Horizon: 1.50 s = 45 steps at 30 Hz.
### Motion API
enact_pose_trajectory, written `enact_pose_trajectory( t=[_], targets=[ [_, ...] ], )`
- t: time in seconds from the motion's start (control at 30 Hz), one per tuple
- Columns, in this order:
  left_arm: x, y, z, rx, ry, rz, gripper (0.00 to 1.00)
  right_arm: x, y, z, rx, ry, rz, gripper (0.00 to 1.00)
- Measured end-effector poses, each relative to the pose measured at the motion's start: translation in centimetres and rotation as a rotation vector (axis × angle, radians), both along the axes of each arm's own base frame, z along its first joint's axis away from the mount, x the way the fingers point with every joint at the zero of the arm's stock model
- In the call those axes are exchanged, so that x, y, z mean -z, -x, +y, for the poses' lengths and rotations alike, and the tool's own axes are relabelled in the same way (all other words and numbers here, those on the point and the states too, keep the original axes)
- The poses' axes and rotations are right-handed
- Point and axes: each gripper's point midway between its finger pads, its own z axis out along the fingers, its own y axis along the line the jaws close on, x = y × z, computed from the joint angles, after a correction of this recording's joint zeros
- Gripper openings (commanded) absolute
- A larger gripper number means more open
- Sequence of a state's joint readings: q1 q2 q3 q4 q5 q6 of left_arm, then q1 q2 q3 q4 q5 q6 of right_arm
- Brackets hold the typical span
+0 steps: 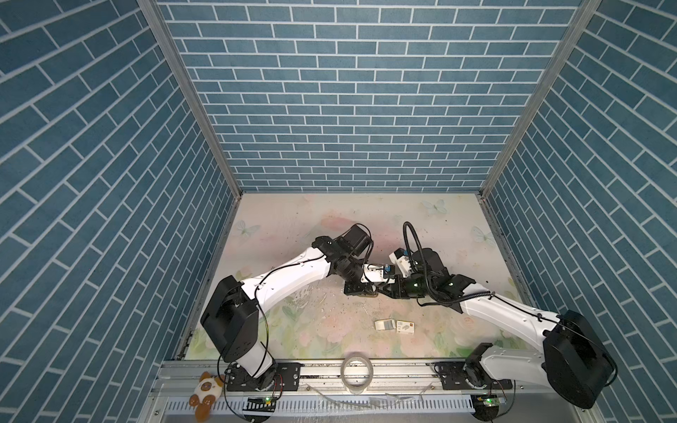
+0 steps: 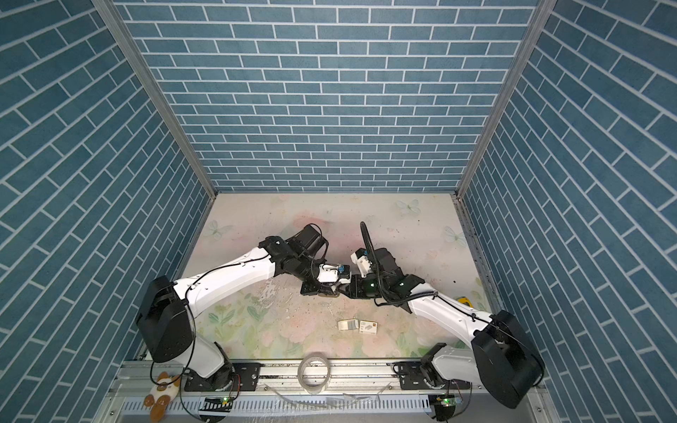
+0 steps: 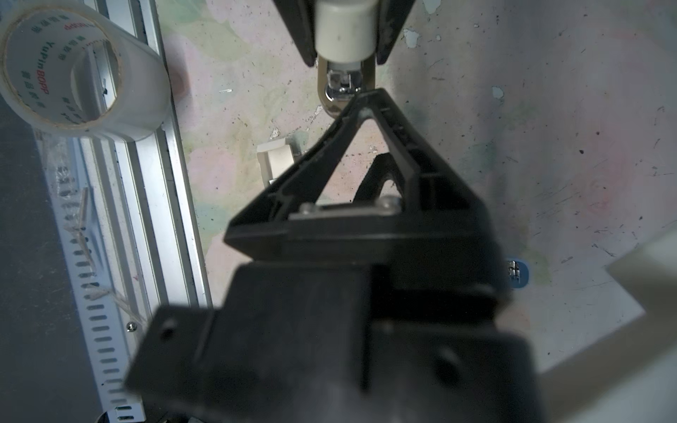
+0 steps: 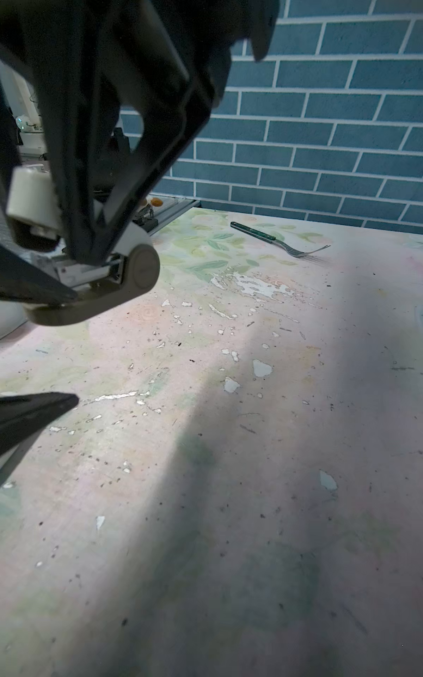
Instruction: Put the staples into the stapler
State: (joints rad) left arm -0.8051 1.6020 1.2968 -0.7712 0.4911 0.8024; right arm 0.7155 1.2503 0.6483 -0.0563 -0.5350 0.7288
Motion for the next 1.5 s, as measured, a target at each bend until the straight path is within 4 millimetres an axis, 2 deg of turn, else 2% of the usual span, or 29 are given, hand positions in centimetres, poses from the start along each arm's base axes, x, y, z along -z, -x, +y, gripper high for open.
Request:
enact_pose_trajectory(
  t=[0.87, 1.27, 1.5],
  targets=[
    [-0.7, 0.0, -0.3, -0.056, 0.039, 0.073, 0.03, 1.3, -0.2, 0.2, 0.050, -0.033, -0.030, 0.39],
    [-4.1, -0.4, -2.0, -0.045, 0.140, 0.074, 0.02, 1.5, -0.5, 0.5, 0.072, -0.064, -0.056, 0.39],
    [-4.5, -0.2, -2.7, -0.047, 0.172, 0.114, 0.02, 0.9, -1.1, 1.0, 0.075, -0.092, -0.086, 0.41]
  ],
)
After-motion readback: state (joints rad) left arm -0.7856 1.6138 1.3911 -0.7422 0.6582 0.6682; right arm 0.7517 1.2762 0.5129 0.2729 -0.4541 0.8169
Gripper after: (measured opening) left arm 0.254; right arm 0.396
